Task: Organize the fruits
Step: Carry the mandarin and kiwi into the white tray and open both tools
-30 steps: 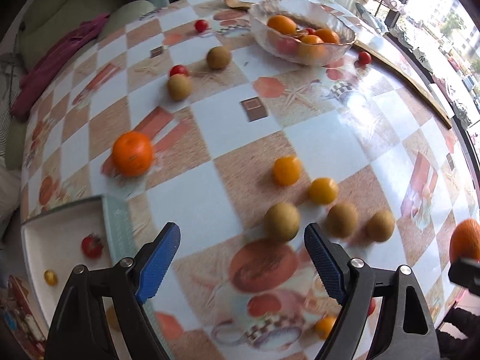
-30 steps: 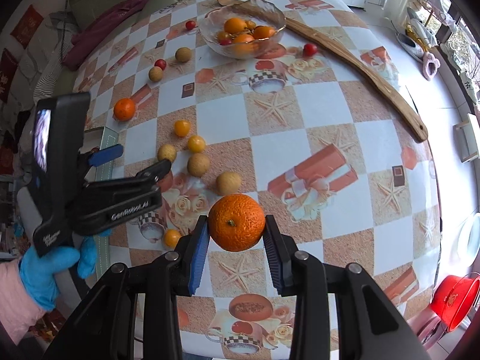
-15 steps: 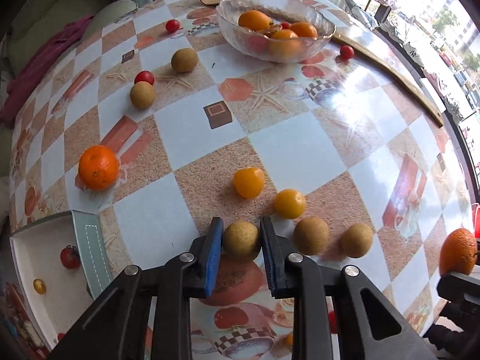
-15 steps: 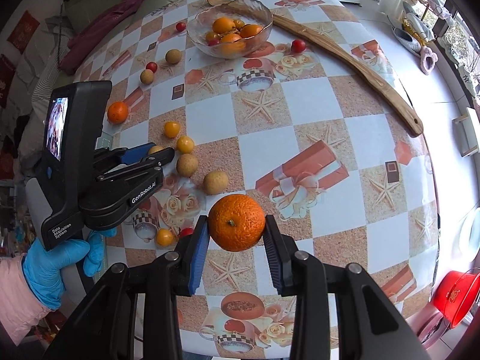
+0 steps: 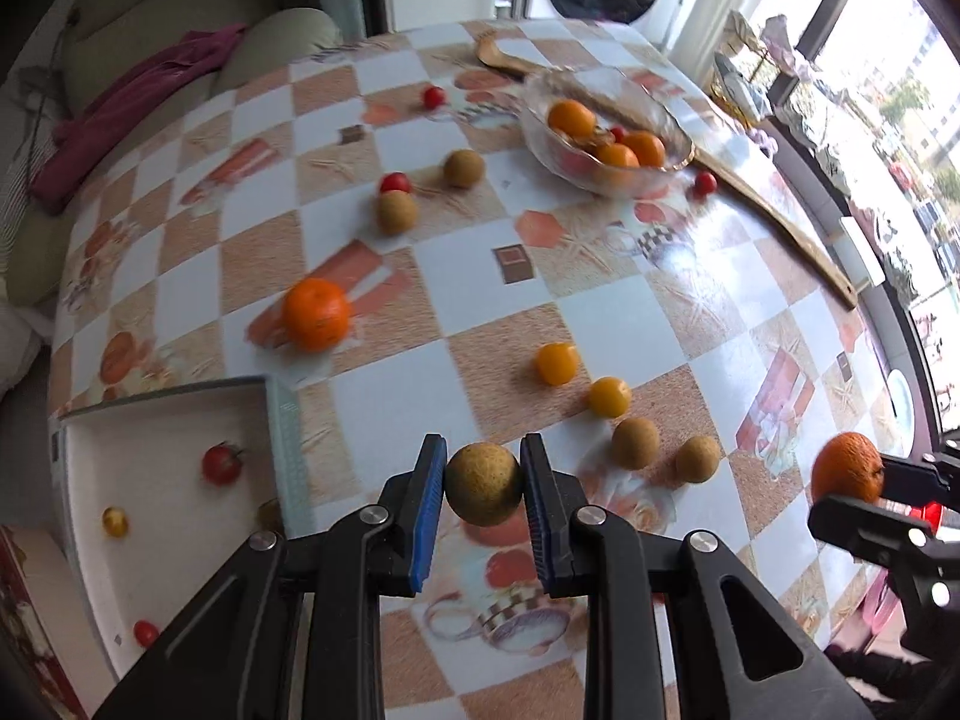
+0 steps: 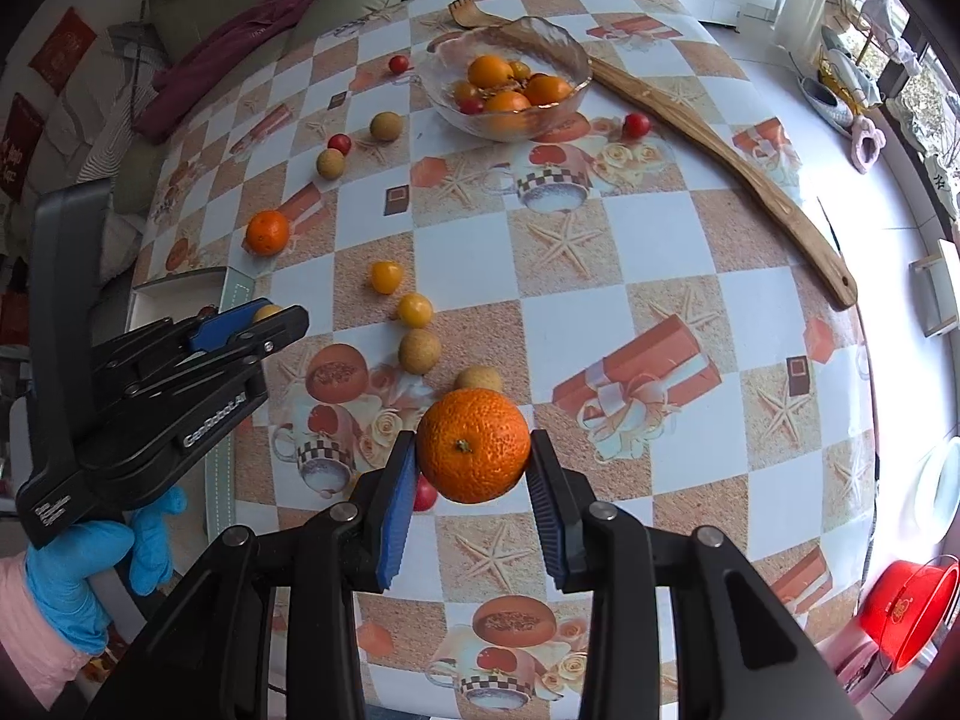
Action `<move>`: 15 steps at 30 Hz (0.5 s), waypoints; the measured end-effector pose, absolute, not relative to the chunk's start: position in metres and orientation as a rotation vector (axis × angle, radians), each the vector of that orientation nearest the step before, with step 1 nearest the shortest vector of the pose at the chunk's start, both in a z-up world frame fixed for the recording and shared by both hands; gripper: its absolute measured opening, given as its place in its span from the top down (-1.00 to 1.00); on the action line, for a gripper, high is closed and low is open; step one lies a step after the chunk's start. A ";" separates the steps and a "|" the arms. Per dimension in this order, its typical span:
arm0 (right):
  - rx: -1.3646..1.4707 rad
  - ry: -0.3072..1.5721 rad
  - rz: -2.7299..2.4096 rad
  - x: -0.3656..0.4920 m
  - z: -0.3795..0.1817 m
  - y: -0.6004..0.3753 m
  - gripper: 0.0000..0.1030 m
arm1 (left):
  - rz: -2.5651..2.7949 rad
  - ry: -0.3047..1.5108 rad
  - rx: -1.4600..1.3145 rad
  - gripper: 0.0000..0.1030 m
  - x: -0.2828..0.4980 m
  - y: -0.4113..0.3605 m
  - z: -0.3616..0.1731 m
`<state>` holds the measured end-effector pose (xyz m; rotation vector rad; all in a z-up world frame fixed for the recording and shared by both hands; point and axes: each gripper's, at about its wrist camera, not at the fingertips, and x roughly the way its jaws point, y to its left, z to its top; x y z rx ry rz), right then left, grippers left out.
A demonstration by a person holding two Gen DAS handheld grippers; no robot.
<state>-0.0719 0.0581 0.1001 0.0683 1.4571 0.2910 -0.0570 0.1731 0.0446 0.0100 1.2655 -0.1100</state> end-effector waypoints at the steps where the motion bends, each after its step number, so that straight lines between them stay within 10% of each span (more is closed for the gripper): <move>1: 0.065 1.455 0.296 -0.072 0.101 0.061 0.24 | -0.104 1.261 0.002 0.48 -0.060 0.179 0.048; 15: -0.013 1.441 0.422 -0.075 0.114 0.132 0.24 | 0.055 1.219 -0.128 0.48 -0.127 0.267 0.080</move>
